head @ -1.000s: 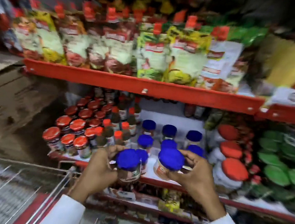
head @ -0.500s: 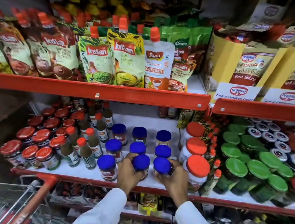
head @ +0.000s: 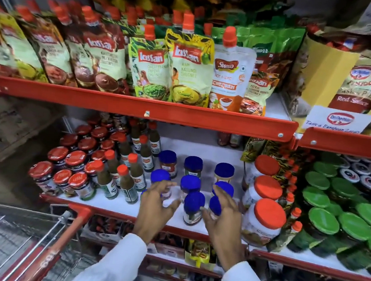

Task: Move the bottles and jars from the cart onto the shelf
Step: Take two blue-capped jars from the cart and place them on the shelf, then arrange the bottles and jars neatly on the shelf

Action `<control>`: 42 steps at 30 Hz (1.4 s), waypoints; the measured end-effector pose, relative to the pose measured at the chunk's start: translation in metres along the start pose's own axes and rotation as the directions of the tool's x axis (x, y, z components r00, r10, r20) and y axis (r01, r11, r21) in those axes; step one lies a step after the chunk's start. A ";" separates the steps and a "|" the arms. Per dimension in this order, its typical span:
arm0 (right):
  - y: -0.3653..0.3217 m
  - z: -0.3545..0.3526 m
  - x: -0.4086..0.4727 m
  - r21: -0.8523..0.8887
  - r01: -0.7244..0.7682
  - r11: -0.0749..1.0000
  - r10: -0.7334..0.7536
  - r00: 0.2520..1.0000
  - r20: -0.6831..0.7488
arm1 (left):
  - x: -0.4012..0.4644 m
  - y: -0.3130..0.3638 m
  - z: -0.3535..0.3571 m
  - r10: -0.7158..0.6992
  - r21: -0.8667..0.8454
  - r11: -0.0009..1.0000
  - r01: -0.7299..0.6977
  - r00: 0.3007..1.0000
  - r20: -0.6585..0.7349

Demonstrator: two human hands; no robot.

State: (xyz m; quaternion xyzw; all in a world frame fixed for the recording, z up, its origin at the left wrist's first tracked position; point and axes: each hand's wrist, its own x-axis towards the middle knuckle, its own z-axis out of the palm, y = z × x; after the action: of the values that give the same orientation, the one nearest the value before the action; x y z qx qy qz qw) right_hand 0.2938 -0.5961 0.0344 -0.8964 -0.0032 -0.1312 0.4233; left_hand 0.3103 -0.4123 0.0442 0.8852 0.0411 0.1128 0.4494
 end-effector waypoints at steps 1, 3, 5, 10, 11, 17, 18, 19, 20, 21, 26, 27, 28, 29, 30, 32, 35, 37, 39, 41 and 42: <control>-0.009 0.006 0.001 -0.003 0.032 0.999 -0.032 0.999 0.014 | 0.000 -0.003 -0.014 0.017 -0.001 1.000 -0.017 0.999 -0.040; -0.029 0.022 0.005 0.021 0.057 0.998 -0.058 0.998 0.037 | 0.002 -0.014 -0.044 0.028 -0.011 1.000 -0.029 0.994 -0.106; -0.048 0.038 0.007 0.050 0.065 0.997 -0.068 0.996 0.065 | 0.005 -0.032 -0.072 0.034 -0.015 0.999 -0.037 0.987 -0.160; -0.094 0.088 0.013 0.114 0.073 0.991 -0.097 0.970 0.222 | 0.009 -0.083 -0.127 -0.086 -0.060 0.996 0.070 0.944 -0.320; -0.102 0.099 0.016 0.107 0.080 0.991 -0.104 0.963 0.248 | 0.012 -0.091 -0.134 -0.106 -0.069 0.994 0.087 0.932 -0.346; -0.146 0.146 0.036 0.130 0.092 0.987 -0.122 0.962 0.245 | 0.047 -0.119 -0.163 -0.179 -0.116 0.982 0.148 0.924 -0.337; -0.151 0.154 0.039 0.111 0.080 0.991 -0.105 0.966 0.236 | 0.055 -0.123 -0.166 -0.167 -0.091 0.985 0.146 0.935 -0.312; -0.155 0.160 0.043 0.081 0.062 0.995 -0.079 0.971 0.226 | 0.061 -0.125 -0.167 -0.149 -0.058 0.989 0.138 0.946 -0.289; -0.159 0.167 0.046 0.055 0.048 0.997 -0.059 0.975 0.214 | 0.068 -0.128 -0.169 -0.137 -0.028 0.991 0.134 0.955 -0.263; -0.163 0.174 0.049 0.024 0.035 0.999 -0.039 0.979 0.201 | 0.073 -0.129 -0.170 -0.124 -0.004 0.992 0.127 0.964 -0.235; -0.174 0.195 0.059 -0.030 -0.074 0.997 0.077 0.986 0.149 | 0.088 -0.133 -0.175 -0.074 0.036 0.996 0.080 0.988 -0.134; -0.174 0.197 0.060 -0.038 -0.086 0.996 0.091 0.985 0.148 | 0.089 -0.133 -0.177 -0.075 0.018 0.997 0.077 0.990 -0.123; -0.174 0.198 0.061 -0.050 -0.089 0.995 0.096 0.984 0.149 | 0.091 -0.133 -0.179 -0.073 0.011 0.997 0.075 0.991 -0.111; -0.174 0.197 0.062 -0.064 -0.085 0.994 0.094 0.984 0.154 | 0.092 -0.132 -0.181 -0.069 0.008 0.997 0.070 0.993 -0.095; -0.174 0.197 0.063 -0.082 -0.079 0.993 0.092 0.983 0.162 | 0.094 -0.133 -0.182 -0.071 0.005 0.997 0.072 0.995 -0.073; -0.171 0.197 0.064 -0.102 -0.073 0.992 0.091 0.978 0.186 | 0.096 -0.132 -0.185 -0.065 -0.003 0.998 0.065 0.998 -0.025; -0.166 0.197 0.061 -0.086 -0.050 0.995 0.068 0.973 0.220 | 0.097 -0.131 -0.188 -0.040 0.002 0.999 0.040 0.997 0.071; -0.165 0.196 0.060 -0.076 -0.036 0.996 0.053 0.968 0.244 | 0.096 -0.129 -0.190 -0.018 0.011 1.000 0.017 0.992 0.127; -0.165 0.193 0.059 -0.077 -0.034 0.996 0.054 0.961 0.273 | 0.096 -0.128 -0.193 0.006 0.016 1.000 -0.009 0.988 0.155; -0.166 0.191 0.057 -0.072 -0.036 0.997 0.055 0.956 0.287 | 0.095 -0.128 -0.195 0.009 0.023 1.000 -0.013 0.984 0.177; -0.167 0.189 0.056 -0.069 -0.039 0.997 0.057 0.957 0.286 | 0.095 -0.129 -0.195 0.013 0.021 1.000 -0.017 0.983 0.184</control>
State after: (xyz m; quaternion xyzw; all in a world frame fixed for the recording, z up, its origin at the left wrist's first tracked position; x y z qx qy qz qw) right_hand 0.3723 -0.3513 0.0592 -0.9185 -0.0387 0.0108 0.3933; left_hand 0.3596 -0.1662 0.0673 0.8971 -0.0061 0.0337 0.4404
